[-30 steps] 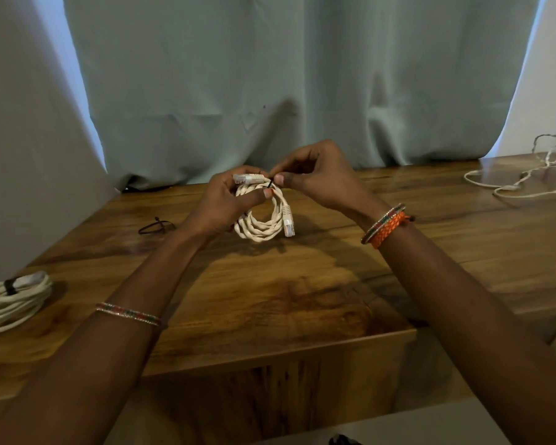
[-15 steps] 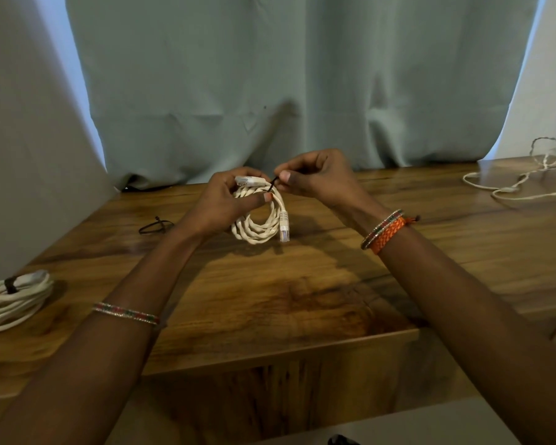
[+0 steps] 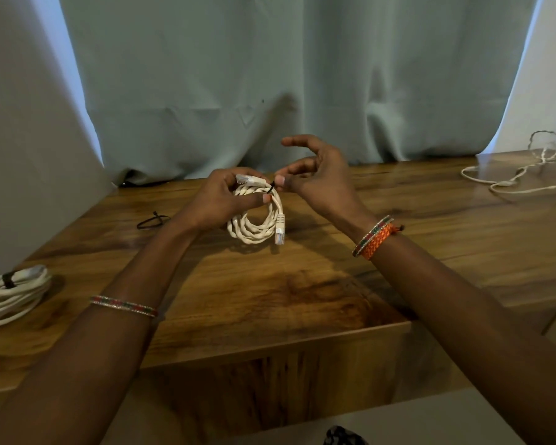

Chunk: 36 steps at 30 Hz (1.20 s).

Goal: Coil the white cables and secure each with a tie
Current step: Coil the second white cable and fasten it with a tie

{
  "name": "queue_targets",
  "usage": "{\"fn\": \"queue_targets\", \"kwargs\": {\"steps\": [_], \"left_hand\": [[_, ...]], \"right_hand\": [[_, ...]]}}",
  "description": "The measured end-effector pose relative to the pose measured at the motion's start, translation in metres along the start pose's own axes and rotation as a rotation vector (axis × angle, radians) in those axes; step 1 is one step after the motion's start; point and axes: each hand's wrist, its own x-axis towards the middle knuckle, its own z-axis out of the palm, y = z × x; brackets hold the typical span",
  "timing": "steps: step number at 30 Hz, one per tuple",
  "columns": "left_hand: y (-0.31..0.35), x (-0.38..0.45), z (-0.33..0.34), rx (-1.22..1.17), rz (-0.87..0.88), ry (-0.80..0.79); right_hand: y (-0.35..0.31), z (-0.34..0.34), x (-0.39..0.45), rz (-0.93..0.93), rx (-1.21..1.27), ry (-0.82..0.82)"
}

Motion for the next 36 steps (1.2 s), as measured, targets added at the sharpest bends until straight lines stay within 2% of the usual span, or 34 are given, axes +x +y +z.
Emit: {"fn": "queue_targets", "kwargs": {"steps": [4, 12, 19, 25, 30, 36], "left_hand": [[-0.001, 0.000, 0.000, -0.002, 0.009, -0.020], [-0.002, 0.000, 0.000, 0.010, -0.006, -0.024], [-0.001, -0.001, 0.001, -0.004, -0.033, -0.061], [-0.003, -0.001, 0.000, -0.012, -0.039, -0.074], [-0.001, -0.002, 0.000, -0.042, -0.044, -0.095], [0.002, -0.004, 0.003, -0.195, -0.069, -0.078]], "right_hand": [[0.002, 0.000, -0.002, 0.033, 0.098, 0.004], [-0.001, -0.001, -0.003, 0.101, 0.100, -0.049], [-0.001, 0.002, -0.009, 0.039, 0.084, 0.019], [0.001, 0.006, -0.010, -0.066, -0.088, 0.059], [0.006, -0.004, -0.005, -0.024, -0.037, -0.019], [0.008, -0.008, -0.008, -0.008, 0.122, -0.105]]}}
